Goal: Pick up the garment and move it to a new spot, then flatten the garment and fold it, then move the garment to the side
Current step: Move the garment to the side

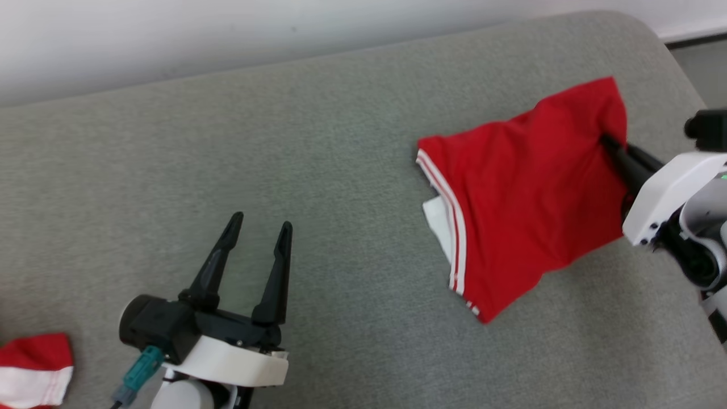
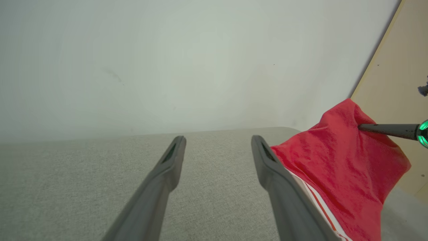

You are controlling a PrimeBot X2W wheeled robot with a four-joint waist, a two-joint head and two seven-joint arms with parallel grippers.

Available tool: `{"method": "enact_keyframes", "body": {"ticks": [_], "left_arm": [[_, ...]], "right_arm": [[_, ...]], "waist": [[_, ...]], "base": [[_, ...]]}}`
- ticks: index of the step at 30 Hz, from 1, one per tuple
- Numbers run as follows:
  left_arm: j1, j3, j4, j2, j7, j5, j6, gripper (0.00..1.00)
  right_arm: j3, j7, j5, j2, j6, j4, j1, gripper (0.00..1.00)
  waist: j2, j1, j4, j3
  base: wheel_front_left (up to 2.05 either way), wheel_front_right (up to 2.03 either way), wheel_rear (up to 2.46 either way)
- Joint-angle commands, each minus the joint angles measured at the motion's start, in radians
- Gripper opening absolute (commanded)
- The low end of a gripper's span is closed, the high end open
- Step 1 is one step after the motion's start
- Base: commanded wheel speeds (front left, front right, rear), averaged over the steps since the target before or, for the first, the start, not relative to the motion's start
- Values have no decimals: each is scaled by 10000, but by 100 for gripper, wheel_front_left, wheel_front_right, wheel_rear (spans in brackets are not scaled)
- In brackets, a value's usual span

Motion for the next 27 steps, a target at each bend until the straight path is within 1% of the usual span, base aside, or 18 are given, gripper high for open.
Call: {"method": "enact_keyframes", "body": {"ticks": [1,5,10,18,23,27], "left_arm": [[-111,9,-47,123,0,159,-48,100],[-321,-69,-117,221,0,220,-67,100],[-657,-182,-219,505,18,276,-82,100],[-1171,-244,-679,984,327,412,-109,100],[-1215,-190,-790,1200,433,414,-100,100],[-1220,-201,-797,1189,450,352,-43,100]], "right_arm": [[-88,-115,2,-74,0,57,-269,0],[-273,-429,-118,-94,0,306,-691,0],[-669,-911,-137,-293,-1,821,-1424,0],[-1426,-1405,-185,-972,-1,2016,-2582,0],[-1813,-1708,-250,-1216,-1,2841,-3069,0],[-1988,-1877,-352,-1370,-1,3579,-3291,0]], "waist": [[-1,-1,-385,384],[-1,-1,-574,821],[-1,-1,-529,1646],[-1,-1,-190,2984],[-1,-1,-39,3336],[-1,-1,66,3357]], "base": [[0,0,0],[0,0,0],[0,0,0],[0,0,0],[0,0,0],[0,0,0]]}}
